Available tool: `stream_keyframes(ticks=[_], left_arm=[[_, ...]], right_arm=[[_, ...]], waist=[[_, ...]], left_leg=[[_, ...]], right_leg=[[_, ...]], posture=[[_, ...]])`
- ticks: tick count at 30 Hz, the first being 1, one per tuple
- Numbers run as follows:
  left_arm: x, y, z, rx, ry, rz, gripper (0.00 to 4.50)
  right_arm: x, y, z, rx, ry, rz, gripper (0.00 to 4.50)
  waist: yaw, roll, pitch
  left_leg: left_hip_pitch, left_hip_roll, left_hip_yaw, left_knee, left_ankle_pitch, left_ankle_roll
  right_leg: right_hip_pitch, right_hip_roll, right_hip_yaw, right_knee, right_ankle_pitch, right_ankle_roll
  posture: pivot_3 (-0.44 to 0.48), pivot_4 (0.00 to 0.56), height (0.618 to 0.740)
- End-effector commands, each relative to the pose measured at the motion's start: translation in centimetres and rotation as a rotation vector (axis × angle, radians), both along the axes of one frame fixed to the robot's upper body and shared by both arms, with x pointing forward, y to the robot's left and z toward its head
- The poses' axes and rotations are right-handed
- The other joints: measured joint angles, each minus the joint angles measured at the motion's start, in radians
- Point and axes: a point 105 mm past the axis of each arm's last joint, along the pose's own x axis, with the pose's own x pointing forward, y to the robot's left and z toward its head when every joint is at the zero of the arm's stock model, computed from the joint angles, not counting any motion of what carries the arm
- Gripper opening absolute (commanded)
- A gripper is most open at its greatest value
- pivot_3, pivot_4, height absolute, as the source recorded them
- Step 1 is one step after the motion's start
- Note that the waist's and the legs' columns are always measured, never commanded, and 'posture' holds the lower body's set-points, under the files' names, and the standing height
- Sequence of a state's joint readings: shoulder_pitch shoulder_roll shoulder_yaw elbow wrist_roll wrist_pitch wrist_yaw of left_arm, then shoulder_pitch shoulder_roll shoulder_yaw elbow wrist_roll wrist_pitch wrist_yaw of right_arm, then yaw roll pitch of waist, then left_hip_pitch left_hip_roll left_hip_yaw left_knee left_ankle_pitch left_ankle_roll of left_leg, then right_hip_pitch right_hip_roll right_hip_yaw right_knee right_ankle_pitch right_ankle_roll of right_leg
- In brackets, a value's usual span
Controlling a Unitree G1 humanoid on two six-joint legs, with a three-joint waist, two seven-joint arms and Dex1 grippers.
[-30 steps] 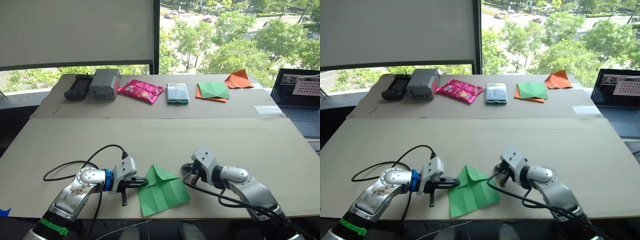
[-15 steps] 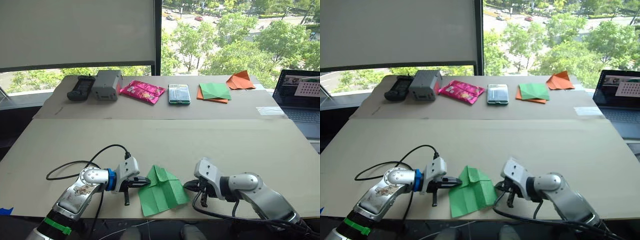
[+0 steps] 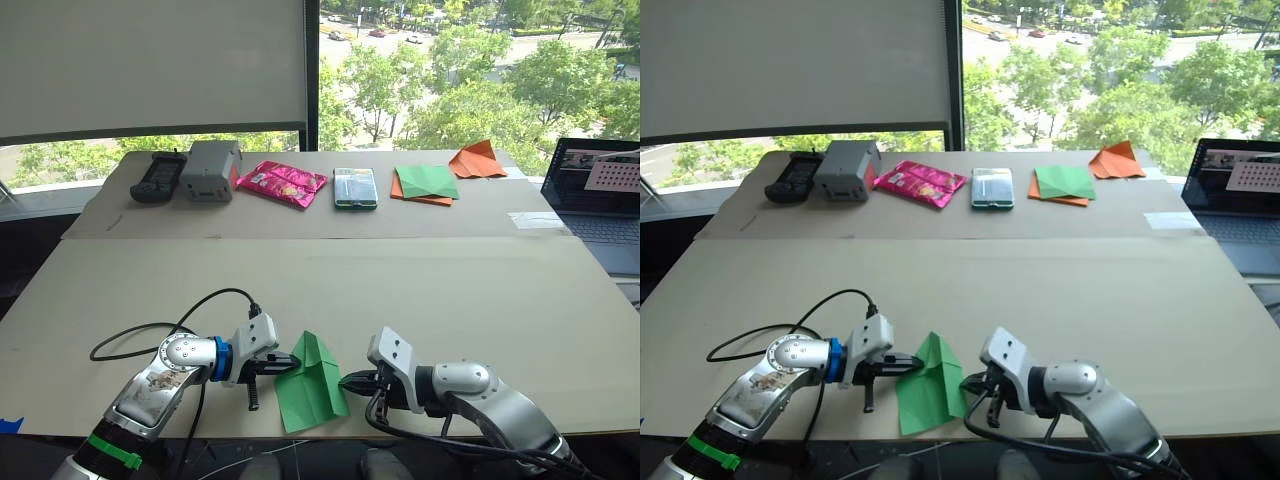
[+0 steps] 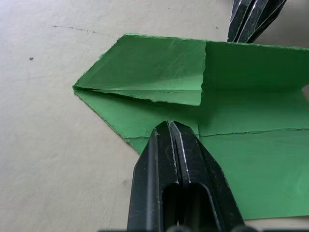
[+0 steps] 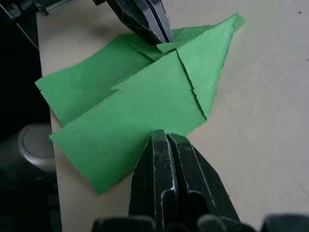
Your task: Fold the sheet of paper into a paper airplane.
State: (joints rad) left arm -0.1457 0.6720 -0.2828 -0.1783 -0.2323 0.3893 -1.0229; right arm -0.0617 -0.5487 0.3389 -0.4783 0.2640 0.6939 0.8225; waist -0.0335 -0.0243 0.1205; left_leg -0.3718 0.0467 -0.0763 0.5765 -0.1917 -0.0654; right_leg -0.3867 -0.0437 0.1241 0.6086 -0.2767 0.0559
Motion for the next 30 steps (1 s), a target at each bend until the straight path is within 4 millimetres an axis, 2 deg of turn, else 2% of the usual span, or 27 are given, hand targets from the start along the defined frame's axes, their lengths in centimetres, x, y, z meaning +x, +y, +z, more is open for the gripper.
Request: stream_keyframes(ticks=[1, 5, 9, 11, 15, 17, 20, 25, 30], left_arm=[[-0.5, 0.8, -2.1, 0.075, 0.063, 0.023, 0.05], [-0.5, 0.8, -2.1, 0.075, 0.064, 0.02, 0.05], [-0.6, 0.6, -2.2, 0.075, 0.069, 0.01, 0.05], [-0.6, 0.6, -2.2, 0.075, 0.071, 0.005, 0.05], [-0.7, 0.3, -2.3, 0.08, 0.075, -0.015, 0.05], [-0.7, 0.3, -2.3, 0.083, 0.075, -0.024, 0.05], [-0.6, 0.3, -2.2, 0.086, 0.078, -0.035, 0.05], [-0.4, 0.4, -2.1, 0.093, 0.079, -0.047, 0.05], [-0.5, 0.5, -2.0, 0.099, 0.086, -0.068, 0.05]], right_arm=[[0.3, -0.8, 0.5, 0.025, 0.007, -0.032, 0.0], [0.2, -1.9, 0.5, 0.0, 0.008, -0.053, 0.0], [-0.8, -4.1, 2.0, -0.018, -0.013, -0.098, 0.0], [-2.0, -4.0, 3.0, 0.016, -0.002, -0.079, 0.0], [-6.4, -2.0, 4.2, 0.108, 0.099, 0.047, 0.0], [-7.2, -1.3, 3.6, 0.094, 0.128, 0.06, 0.0], [-7.0, -0.6, 1.9, 0.067, 0.143, -0.003, 0.0], [-5.4, -1.8, -0.2, 0.012, 0.099, -0.192, 0.0], [-5.8, -2.8, -1.9, 0.007, 0.083, -0.354, 0.0]], waist=[[0.0, 0.0, 0.0], [0.001, 0.0, 0.0], [0.008, 0.0, 0.0], [0.009, -0.001, 0.0], [0.01, 0.0, 0.0], [0.01, -0.001, 0.0], [0.01, -0.002, 0.001], [0.015, -0.002, 0.0], [0.014, 0.0, -0.001]], left_leg=[[0.0, 0.0, 0.0, 0.0, 0.0, 0.0], [0.0, 0.0, 0.0, 0.0, 0.0, 0.0], [-0.001, 0.0, 0.0, 0.0, 0.0, 0.0], [-0.001, 0.0, 0.0, 0.0, 0.0, 0.0], [0.0, 0.0, 0.0, 0.0, 0.0, 0.0], [0.0, 0.0, 0.0, 0.0, -0.001, -0.001], [0.0, 0.0, 0.0, 0.0, -0.001, -0.002], [-0.002, 0.0, 0.0, 0.0, -0.002, -0.003], [-0.002, 0.001, 0.0, -0.001, -0.002, -0.003]], right_leg=[[0.0, 0.0, 0.0, 0.0, 0.0, 0.0], [0.0, 0.0, 0.0, 0.0, 0.0, 0.0], [0.0, 0.0, 0.0, 0.0, 0.0, 0.0], [0.0, 0.0, 0.0, 0.0, 0.0, 0.0], [0.0, 0.0, 0.0, 0.0, 0.0, 0.0], [0.0, 0.0, 0.0, -0.001, 0.0, 0.0], [-0.001, -0.001, 0.0, -0.003, 0.0, 0.0], [-0.001, -0.002, 0.0, -0.008, 0.0, 0.0], [-0.001, -0.001, -0.001, -0.008, 0.0, 0.0]], posture=[[0.0, 0.15, 0.74], [0.0, 0.15, 0.74], [0.0, 0.15, 0.74], [0.0, 0.15, 0.74], [0.0, 0.15, 0.74], [0.0, 0.15, 0.74], [0.0, 0.15, 0.74], [0.0, 0.15, 0.74], [0.0, 0.15, 0.74]])
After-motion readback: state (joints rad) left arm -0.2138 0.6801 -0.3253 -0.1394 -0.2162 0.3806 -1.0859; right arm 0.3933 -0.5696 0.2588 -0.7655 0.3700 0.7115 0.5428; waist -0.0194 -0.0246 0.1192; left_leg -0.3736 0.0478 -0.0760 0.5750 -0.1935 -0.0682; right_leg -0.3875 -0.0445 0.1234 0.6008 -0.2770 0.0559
